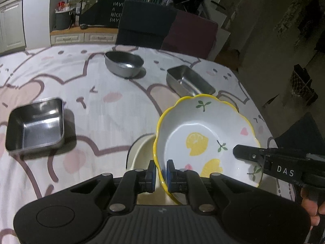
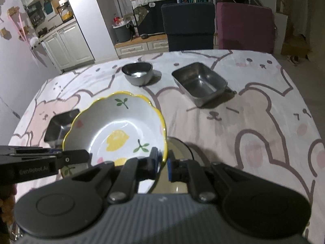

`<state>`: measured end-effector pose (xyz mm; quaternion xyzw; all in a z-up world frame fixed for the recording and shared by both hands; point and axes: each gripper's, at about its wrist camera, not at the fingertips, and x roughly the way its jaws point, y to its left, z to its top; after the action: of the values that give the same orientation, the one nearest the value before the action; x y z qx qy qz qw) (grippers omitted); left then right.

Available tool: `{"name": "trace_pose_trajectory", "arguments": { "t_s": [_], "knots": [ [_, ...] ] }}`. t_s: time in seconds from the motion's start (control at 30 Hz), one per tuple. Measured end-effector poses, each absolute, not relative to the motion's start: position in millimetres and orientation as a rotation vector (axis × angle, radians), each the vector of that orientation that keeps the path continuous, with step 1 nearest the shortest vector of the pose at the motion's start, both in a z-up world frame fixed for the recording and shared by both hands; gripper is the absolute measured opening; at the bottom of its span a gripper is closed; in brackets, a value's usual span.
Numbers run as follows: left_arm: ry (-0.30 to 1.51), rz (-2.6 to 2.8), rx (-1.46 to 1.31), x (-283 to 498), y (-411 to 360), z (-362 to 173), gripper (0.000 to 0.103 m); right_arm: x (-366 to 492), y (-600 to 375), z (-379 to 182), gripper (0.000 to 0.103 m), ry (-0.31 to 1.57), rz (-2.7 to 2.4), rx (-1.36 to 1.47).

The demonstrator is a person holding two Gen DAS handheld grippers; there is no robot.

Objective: Organize plates and bowls
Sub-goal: 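Lift the floral bowl with both grippers and carry it over the cream bowl, then lower the floral bowl with both grippers into the cream bowl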

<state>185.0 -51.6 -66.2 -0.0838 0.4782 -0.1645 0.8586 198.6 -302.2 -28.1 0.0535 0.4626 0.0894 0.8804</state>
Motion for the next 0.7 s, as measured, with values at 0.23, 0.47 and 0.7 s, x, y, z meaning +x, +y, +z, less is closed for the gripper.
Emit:
{"name": "trace_pose_trajectory", "arguments": {
  "t_s": [0.23,0.47,0.7],
  "knots": [
    [1.041,-0.354,-0.177,183.8,-54.5,-82.4,0.012,196.8,-301.0,-39.6,0.011,1.01,0.184,0.074],
    [1.077,-0.36,-0.146,188.4,-61.8,-96.6,0.013,197.6,-299.1,-46.1,0.011,1.045,0.182,0.04],
    [1.105,-0.365,-0.107,192.1,-69.2,-107.0,0.016,203.6,-296.9,-57.5,0.011,1.084,0.172,0.003]
  ]
}}
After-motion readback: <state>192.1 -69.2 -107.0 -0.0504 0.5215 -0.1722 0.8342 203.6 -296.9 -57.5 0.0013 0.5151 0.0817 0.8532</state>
